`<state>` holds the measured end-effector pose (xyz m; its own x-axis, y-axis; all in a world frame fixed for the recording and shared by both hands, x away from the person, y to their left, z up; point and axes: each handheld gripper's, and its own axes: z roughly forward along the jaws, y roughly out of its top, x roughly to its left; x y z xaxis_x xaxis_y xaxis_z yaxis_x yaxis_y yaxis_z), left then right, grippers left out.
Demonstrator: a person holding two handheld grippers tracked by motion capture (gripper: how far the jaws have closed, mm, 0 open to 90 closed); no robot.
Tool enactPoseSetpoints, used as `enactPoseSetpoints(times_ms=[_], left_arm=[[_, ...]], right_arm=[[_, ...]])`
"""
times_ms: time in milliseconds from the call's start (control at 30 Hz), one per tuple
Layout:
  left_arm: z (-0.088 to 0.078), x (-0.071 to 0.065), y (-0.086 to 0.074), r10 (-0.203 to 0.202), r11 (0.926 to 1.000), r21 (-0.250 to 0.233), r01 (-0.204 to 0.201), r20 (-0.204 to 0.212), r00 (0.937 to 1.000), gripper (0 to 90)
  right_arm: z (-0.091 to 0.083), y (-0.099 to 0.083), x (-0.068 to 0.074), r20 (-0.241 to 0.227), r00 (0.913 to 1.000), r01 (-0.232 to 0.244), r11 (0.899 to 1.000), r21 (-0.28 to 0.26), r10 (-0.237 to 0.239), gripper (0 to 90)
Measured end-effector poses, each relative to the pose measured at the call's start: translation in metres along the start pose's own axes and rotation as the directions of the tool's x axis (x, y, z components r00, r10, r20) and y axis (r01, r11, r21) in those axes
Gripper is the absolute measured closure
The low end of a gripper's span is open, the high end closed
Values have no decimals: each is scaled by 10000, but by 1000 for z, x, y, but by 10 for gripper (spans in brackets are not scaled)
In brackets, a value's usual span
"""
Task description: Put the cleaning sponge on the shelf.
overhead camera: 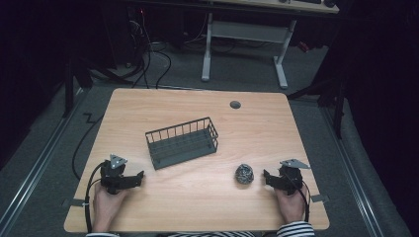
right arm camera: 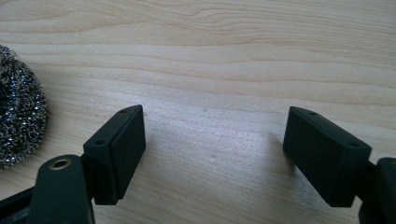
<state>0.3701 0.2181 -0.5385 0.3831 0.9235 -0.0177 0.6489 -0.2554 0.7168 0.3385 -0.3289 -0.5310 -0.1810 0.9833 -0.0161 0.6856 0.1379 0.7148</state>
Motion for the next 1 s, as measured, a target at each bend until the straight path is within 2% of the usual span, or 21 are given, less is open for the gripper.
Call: enactPoseSetpoints(times_ms=[167, 300, 433, 567, 700, 800, 900, 1000], left_arm=[[0, 1, 0, 45, 10000, -14, -45, 14, 10000, 88], [-3, 2, -2, -107, 9998, -170, 105, -98, 9999, 149], [-4, 3, -2, -154, 9998, -153, 154, 6, 9999, 153], [-7, 5, -1, -548, 9980, -288, 566, 596, 9967, 154], [-12, 5, 1, -592, 9972, -394, 628, 866, 9945, 157], [-21, 4, 7, -630, 9953, -655, 715, 1242, 9903, 161], [-26, 3, 10, -589, 9944, -786, 700, 1352, 9891, 166], [-36, 2, 18, -590, 9915, -1044, 773, 1674, 9841, 167]], right_arm=[[0, 0, 0, 23, 10000, 15, 10000, -25, -15, 217], [0, 0, 0, 20, 10000, 13, 10000, -29, -13, 220], [0, 0, 0, 23, 10000, 13, 10000, -31, -13, 220], [0, 0, 1, 21, 10000, 7, 10000, -32, -7, 221], [0, 0, 1, 24, 10000, 10, 10000, -31, -10, 221], [0, 0, 1, 21, 10000, 9, 10000, -32, -8, 222], [0, 0, 1, 26, 10000, 12, 10000, -33, -12, 223], [0, 0, 1, 16, 10000, 32, 10000, -38, -32, 225]])
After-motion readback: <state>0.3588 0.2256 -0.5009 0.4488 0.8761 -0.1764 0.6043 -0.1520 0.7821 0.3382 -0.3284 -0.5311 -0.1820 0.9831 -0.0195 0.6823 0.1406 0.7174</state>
